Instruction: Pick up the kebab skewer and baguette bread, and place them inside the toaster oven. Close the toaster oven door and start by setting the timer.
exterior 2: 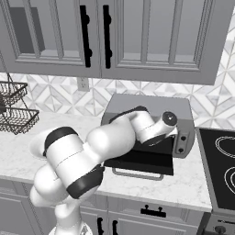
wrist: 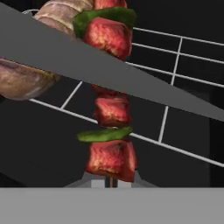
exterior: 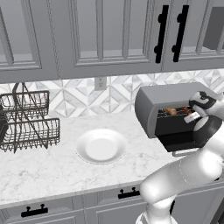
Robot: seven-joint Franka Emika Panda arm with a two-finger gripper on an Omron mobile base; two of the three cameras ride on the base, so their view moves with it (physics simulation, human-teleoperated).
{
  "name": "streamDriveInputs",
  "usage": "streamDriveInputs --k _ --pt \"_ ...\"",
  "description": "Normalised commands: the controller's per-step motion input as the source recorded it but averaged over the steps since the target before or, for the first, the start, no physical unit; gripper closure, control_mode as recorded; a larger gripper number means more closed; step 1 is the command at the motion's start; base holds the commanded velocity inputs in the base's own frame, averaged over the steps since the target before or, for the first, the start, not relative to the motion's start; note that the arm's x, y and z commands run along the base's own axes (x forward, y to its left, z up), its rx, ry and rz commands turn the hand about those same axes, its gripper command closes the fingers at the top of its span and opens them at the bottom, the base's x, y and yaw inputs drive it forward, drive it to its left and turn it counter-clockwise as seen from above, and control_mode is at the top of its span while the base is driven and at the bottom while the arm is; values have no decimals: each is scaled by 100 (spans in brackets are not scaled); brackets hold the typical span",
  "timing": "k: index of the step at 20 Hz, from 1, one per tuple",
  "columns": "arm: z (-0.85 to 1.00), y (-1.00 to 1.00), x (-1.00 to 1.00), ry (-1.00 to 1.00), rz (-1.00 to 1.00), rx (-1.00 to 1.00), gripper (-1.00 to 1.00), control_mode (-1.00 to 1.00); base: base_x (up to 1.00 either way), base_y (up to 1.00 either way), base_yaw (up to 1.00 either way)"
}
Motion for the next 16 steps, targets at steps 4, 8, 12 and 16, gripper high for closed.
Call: streamDriveInputs --k 4,8,12,16 --pt "29 -10 12 0 -2 4 100 -100 0 0 0" --pt "16 3 24 0 -3 0 100 -100 0 0 0" --pt "4 14 35 -1 -6 0 100 -100 0 0 0" --pt "8 21 26 -5 -20 0 100 -100 0 0 0"
